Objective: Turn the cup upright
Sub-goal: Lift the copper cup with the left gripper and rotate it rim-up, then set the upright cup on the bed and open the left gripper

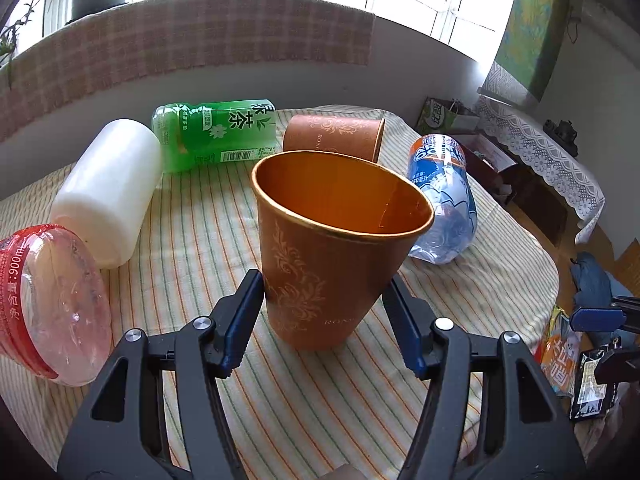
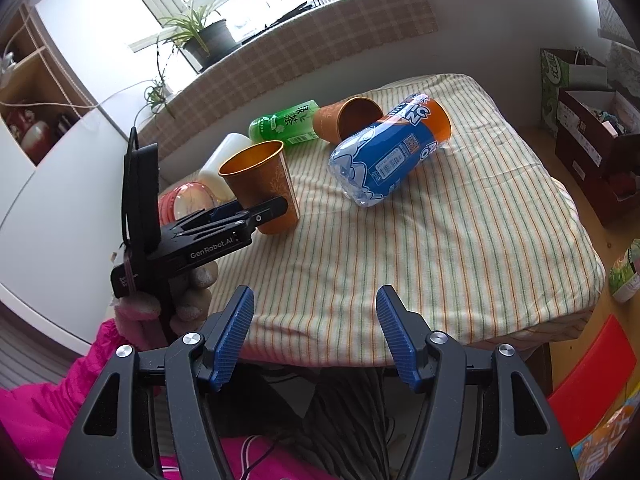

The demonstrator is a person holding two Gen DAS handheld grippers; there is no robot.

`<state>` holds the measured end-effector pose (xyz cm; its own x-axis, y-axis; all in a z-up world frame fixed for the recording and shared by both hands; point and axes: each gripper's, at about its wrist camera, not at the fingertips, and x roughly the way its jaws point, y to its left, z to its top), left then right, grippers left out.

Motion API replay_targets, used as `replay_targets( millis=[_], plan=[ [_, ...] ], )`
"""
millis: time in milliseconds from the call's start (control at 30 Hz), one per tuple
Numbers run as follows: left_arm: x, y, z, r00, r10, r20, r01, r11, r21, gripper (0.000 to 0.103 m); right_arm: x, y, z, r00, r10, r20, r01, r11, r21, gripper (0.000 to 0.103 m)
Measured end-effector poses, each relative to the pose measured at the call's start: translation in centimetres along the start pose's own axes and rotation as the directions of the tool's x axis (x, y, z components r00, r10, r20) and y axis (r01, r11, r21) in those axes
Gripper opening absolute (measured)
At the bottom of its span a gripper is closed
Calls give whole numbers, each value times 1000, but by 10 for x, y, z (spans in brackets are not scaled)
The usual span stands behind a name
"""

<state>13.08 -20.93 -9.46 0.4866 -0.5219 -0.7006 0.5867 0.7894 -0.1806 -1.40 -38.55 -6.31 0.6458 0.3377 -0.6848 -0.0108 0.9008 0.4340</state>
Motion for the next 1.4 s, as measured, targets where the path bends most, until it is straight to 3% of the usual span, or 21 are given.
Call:
replay_targets(
  millis=[233,333,533,767,933,1100,1167,1200,1333,1400],
  plan=[
    [-7,3,-7,999,-11,-31,10,1000,-25,65,0,3,1,1000,-6,4,6,1000,-11,63],
    [-14,2,-10,1000,-9,-26,8,1000,-18,76,0,5,2,1000,-17,14,17,1000,-17,63],
    [-36,0,-18,1000,-8,-9,8,1000,-24,77,1,14,5,997,-50,50,52,998,-42,63],
    [-88,1,-22,992,76,96,-70,995,-66,80,-2,31,12,982,-131,136,144,985,-96,63],
    [-129,0,-20,961,193,198,-175,979,-104,91,-4,42,18,960,-185,211,211,971,-109,63],
    [-159,3,-21,916,306,260,-272,949,-157,93,-7,54,22,939,-209,274,250,961,-121,64],
    [-167,3,-23,902,336,272,-300,939,-168,96,-9,60,22,930,-214,298,262,956,-130,72],
    [-171,3,-24,896,346,278,-307,936,-173,103,-10,63,22,925,-218,311,270,953,-135,73],
    [-185,0,-28,865,397,307,-350,916,-198,103,-12,75,19,888,-264,375,339,929,-148,81],
    [-190,1,-29,859,411,305,-363,910,-201,103,-14,80,18,875,-275,398,355,923,-145,81]
  ],
)
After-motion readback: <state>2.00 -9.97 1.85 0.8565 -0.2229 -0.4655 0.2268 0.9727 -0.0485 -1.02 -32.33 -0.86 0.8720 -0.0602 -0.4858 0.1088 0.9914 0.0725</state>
